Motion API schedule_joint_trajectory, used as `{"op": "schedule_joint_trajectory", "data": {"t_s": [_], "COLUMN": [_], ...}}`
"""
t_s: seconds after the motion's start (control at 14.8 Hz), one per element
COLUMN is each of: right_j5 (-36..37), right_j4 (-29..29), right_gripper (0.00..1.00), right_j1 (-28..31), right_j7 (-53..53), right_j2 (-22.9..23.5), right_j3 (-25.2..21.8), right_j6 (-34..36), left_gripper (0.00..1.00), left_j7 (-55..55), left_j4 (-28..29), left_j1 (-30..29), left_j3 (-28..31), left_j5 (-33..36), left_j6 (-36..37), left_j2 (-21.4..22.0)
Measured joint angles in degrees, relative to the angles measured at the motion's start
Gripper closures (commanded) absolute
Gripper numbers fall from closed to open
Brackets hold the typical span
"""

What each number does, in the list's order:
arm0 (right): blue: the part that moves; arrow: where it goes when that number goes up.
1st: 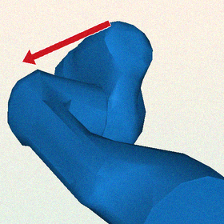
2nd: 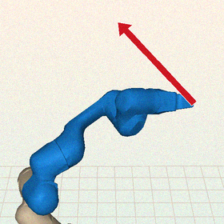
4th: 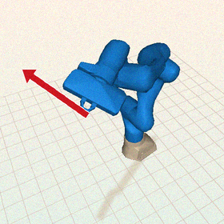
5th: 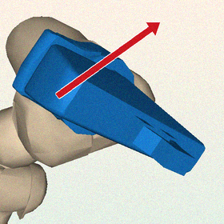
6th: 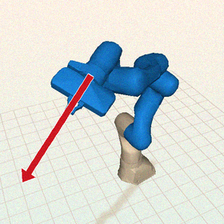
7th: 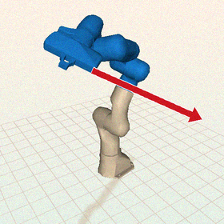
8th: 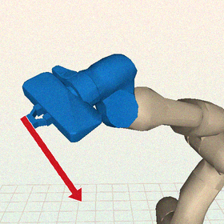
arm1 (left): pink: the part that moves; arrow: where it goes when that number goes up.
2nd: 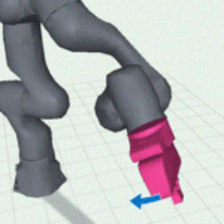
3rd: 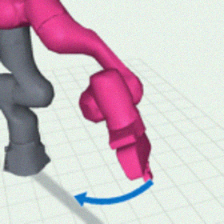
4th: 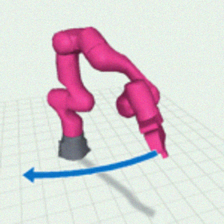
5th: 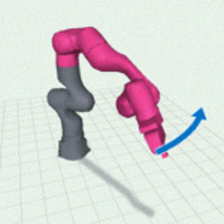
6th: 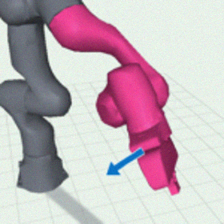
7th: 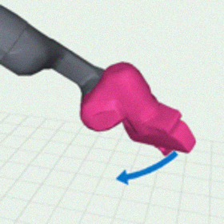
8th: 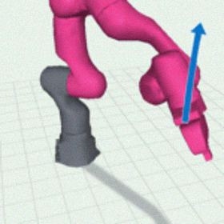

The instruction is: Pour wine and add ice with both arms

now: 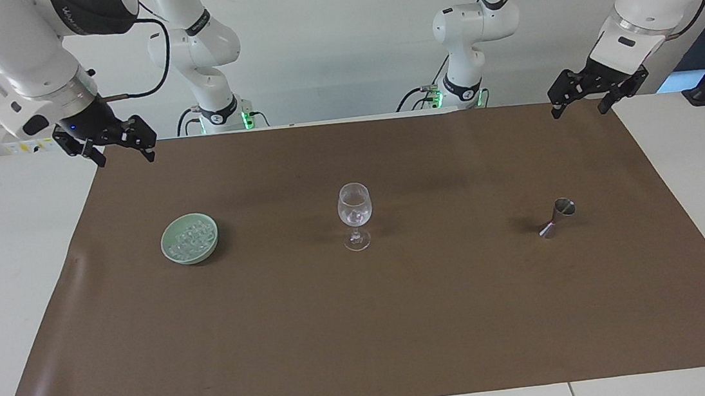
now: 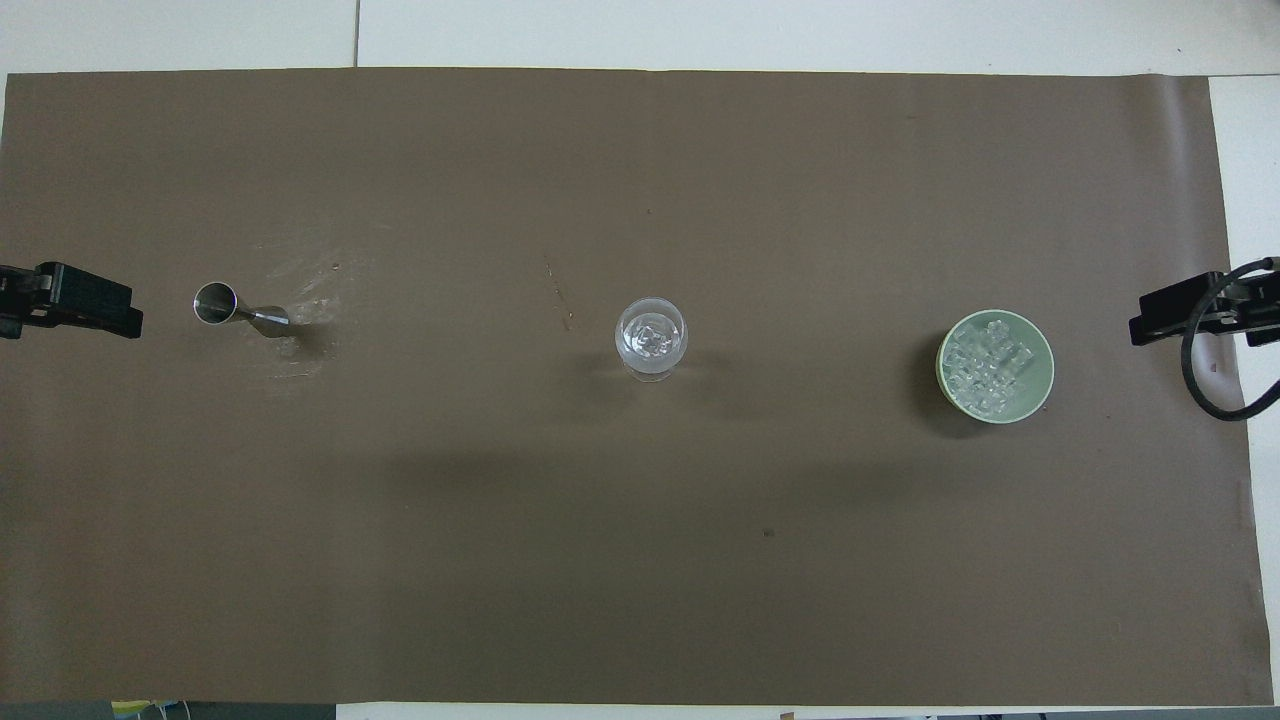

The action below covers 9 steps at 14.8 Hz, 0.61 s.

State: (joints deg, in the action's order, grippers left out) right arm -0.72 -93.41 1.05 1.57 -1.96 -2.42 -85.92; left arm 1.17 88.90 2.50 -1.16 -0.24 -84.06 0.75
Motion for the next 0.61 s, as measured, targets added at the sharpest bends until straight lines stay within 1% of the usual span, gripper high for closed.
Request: {"op": "schedule_joint_trajectory", "data": {"t_s": [0.61], "right_j5": [0.0], "right_j4": [0.0], "right_gripper": [0.0], "right_j1": [-0.5], "right_j7": [0.0], "right_j2": [0.0], "right_j3": [0.1], "right_j6": [-0.4], "left_gripper": [0.0], "left_j7": [0.0], "left_j4": [0.0], "left_j1": [0.0], "left_j3": [0.0], "left_j5": [0.0], "left_j6": [0.0], "left_j2": [0.0]}}
